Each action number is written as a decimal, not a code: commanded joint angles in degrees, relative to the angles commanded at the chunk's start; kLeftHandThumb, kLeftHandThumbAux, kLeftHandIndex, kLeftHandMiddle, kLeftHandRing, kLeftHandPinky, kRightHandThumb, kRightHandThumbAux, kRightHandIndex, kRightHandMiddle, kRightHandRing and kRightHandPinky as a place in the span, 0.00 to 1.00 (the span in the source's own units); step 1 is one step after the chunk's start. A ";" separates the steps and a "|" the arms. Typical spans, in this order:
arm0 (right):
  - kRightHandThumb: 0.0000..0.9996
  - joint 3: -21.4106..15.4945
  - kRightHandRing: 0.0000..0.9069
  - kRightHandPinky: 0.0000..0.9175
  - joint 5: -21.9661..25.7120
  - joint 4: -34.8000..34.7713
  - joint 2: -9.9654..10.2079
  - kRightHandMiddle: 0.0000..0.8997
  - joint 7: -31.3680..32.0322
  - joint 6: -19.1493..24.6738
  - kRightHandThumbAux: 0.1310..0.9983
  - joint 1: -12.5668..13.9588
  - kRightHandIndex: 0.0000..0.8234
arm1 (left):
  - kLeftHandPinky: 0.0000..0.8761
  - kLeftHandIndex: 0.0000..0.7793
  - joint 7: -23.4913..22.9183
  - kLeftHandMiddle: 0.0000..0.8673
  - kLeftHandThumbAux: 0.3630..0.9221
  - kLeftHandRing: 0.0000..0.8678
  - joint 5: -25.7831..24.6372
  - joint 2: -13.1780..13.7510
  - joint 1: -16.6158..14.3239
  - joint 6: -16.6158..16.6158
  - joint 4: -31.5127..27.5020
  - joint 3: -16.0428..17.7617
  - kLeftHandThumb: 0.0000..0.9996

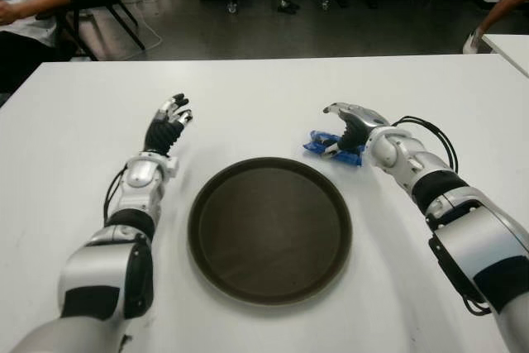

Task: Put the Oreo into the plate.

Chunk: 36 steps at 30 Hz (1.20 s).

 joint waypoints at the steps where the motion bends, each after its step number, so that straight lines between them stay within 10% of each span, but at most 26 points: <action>1: 0.00 0.16 0.08 0.07 -0.17 0.33 0.18 0.08 0.46 0.39 0.66 -0.05 0.09 | 0.08 0.06 -0.02 0.13 0.42 0.10 0.04 0.04 0.03 -0.06 0.00 -0.04 0.09; 36: 0.00 0.88 0.07 0.08 -0.64 0.57 0.67 0.08 2.90 1.85 0.71 -0.31 0.09 | 0.09 0.06 0.04 0.13 0.42 0.10 -0.13 0.06 0.09 0.06 0.02 0.15 0.09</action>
